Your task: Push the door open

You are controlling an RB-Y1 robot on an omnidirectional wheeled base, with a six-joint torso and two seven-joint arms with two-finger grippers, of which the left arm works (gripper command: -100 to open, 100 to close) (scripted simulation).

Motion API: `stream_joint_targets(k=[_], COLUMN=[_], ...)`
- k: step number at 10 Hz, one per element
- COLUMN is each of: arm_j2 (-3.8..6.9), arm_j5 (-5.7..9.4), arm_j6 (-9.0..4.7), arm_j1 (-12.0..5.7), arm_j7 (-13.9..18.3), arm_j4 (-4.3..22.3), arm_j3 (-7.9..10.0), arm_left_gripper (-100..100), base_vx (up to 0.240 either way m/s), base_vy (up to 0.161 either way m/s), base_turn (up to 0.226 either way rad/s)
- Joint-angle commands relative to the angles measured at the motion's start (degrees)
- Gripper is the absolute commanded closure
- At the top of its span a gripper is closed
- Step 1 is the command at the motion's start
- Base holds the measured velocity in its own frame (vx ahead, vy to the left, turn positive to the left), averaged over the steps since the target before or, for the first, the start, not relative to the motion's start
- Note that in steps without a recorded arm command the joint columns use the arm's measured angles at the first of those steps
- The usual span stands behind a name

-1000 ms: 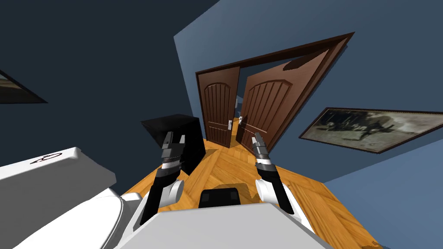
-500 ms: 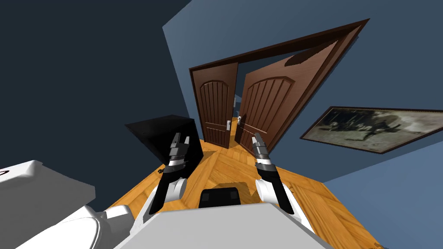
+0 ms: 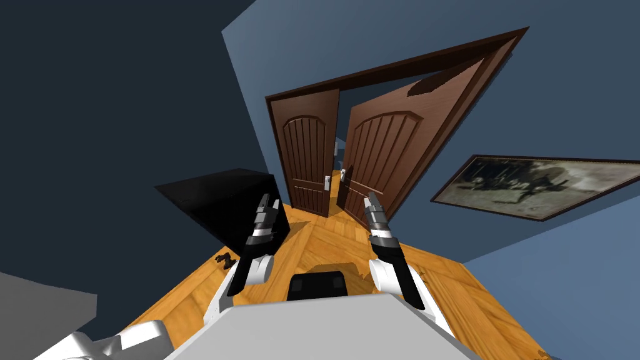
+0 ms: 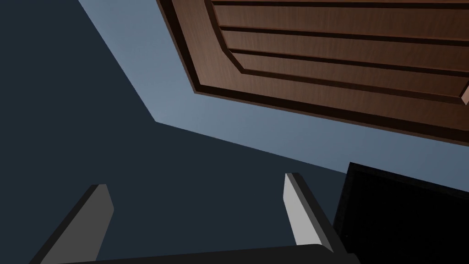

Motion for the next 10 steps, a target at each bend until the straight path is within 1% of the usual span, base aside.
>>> stream_joint_targets(k=[1, 7, 10], arm_j2=[0.39, 1.41, 1.73], arm_j5=[0.43, 1.92, 2.71], arm_j6=[0.20, 1.93, 2.85], arm_j1=[-1.36, -5.69, -7.96], arm_j7=[-0.4, -2.0, -2.8], arm_j4=[2.6, 10.7, 14.9], arm_j3=[-0.12, -1.14, -1.68], arm_left_gripper=[-100, -100, -100], base_vx=[0.102, 0.098, 0.110], base_vy=[-0.014, -0.028, -0.017], base_turn=[-0.076, -0.073, -0.079])
